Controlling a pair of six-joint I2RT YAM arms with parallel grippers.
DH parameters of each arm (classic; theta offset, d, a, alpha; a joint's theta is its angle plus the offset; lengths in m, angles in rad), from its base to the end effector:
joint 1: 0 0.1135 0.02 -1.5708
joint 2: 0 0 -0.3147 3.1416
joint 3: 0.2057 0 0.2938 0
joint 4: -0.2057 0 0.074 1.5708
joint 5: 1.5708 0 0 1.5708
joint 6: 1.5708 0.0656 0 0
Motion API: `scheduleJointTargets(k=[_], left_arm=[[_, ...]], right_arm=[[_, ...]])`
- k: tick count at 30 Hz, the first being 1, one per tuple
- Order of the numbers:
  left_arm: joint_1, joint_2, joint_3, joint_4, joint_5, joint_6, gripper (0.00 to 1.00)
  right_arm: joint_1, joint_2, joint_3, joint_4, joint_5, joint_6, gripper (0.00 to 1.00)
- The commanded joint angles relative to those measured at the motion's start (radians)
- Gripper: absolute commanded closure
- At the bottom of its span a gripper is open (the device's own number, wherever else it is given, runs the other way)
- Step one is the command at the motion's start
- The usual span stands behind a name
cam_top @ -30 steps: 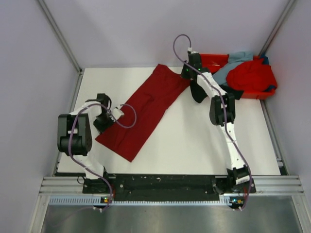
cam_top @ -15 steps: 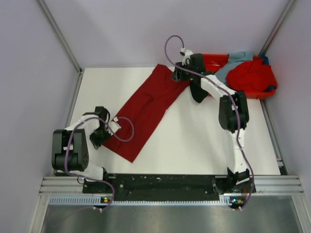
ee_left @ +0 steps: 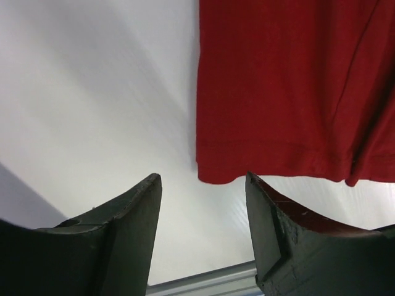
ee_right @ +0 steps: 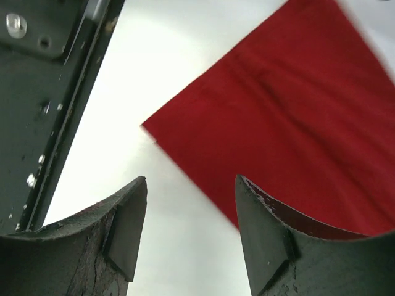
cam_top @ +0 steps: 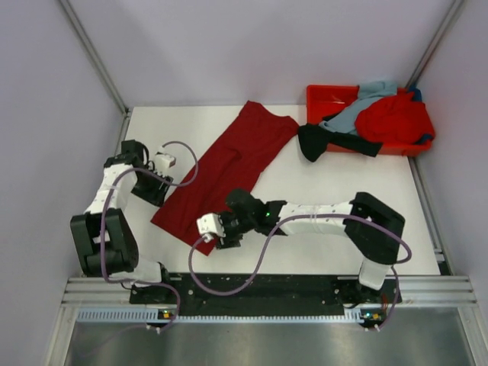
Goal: Fold and stack the t-shirts
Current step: Grab the bottom of the folded rectangular tshirt with both arms
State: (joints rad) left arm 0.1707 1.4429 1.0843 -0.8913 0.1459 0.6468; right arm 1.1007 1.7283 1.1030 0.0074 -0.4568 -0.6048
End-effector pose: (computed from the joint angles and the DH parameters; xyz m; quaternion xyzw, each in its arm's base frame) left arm 0.3111 0.0439 0.2491 0.2435 0.9540 -0.0027 0.1748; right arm 0.1762 0.4107 0.2276 -0.7202 0.4913 0.3047 0.3837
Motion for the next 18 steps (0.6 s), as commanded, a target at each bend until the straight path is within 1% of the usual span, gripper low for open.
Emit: scheduleJointTargets(k=[1,4,7,11,13,16,18], left_arm=[[0.027,0.088,-0.024,0.015,0.069,-0.05,0.38],[0.029,0.115,-0.063,0.058,0.089,-0.041,0.37],[0.029,0.164,-0.07,0.098,0.078,-0.056,0.38],[0.029,0.212,-0.084,0.12,0.064,-0.067,0.41],[0.029,0.224,-0.096,0.132,0.058,-0.067,0.42],[0.029,0.246,-0.1,0.138,0.058,-0.068,0.51],[0.03,0.252,-0.104,0.137,0.072,-0.065,0.61]], right_arm=[[0.074,0.069,0.032,-0.07,0.135,-0.161,0.42],[0.106,0.108,0.047,-0.05,0.142,-0.141,0.43],[0.111,0.158,0.086,-0.061,0.101,-0.107,0.44],[0.122,0.214,0.147,-0.099,0.093,-0.098,0.44],[0.122,0.238,0.176,-0.11,0.055,-0.086,0.44],[0.125,0.292,0.234,-0.139,0.021,-0.082,0.46],[0.128,0.324,0.268,-0.181,0.026,-0.095,0.48]])
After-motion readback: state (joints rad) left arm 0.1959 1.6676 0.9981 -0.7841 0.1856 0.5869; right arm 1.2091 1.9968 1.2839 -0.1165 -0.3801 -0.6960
